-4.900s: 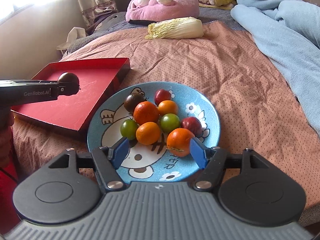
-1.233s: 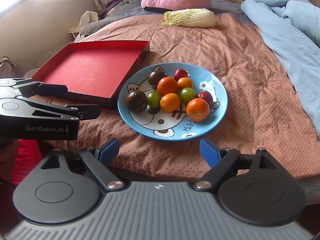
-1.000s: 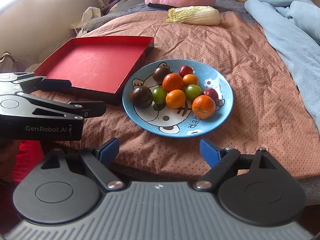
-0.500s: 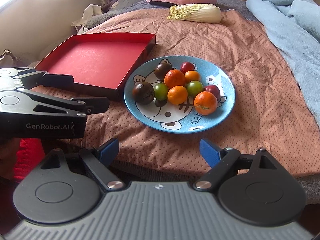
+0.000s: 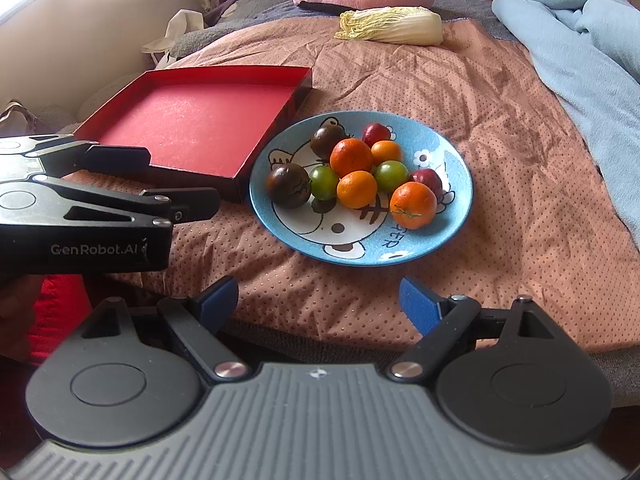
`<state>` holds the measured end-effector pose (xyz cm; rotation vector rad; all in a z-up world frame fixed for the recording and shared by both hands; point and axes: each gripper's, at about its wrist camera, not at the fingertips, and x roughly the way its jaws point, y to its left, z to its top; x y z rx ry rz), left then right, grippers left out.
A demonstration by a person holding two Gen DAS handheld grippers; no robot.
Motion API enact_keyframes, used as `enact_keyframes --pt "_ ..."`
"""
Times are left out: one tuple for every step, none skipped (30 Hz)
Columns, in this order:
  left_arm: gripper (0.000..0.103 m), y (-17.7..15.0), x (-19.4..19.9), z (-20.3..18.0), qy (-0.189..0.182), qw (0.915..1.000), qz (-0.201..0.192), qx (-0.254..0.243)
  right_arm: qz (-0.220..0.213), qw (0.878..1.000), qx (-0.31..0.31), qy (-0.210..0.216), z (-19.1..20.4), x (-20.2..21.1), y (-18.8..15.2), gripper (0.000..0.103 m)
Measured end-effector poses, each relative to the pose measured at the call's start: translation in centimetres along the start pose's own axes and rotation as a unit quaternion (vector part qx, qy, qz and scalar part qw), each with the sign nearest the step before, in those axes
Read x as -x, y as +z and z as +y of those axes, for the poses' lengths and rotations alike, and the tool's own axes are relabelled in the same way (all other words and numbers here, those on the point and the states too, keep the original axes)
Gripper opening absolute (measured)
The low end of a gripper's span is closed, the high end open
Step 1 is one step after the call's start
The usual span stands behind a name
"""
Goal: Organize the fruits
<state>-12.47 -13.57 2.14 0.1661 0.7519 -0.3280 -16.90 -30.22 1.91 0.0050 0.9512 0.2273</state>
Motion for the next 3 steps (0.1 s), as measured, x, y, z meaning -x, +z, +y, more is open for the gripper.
enact_keyframes --pt "0.08 -0.03 0.01 0.04 0.0 1.0 -0.001 0.001 0.0 1.0 0.0 0.0 0.08 0.0 -0.04 0.091" --pt "0.08 -0.02 -0.01 0.04 -0.001 1.0 -0.001 0.002 -0.001 1.0 0.0 0.001 0.12 -0.01 -0.06 0.091" --pt "0.08 0.03 -0.05 0.01 -0.003 1.0 0.001 0.0 0.0 1.0 0.0 0.002 0.17 -0.04 -0.05 0.091"
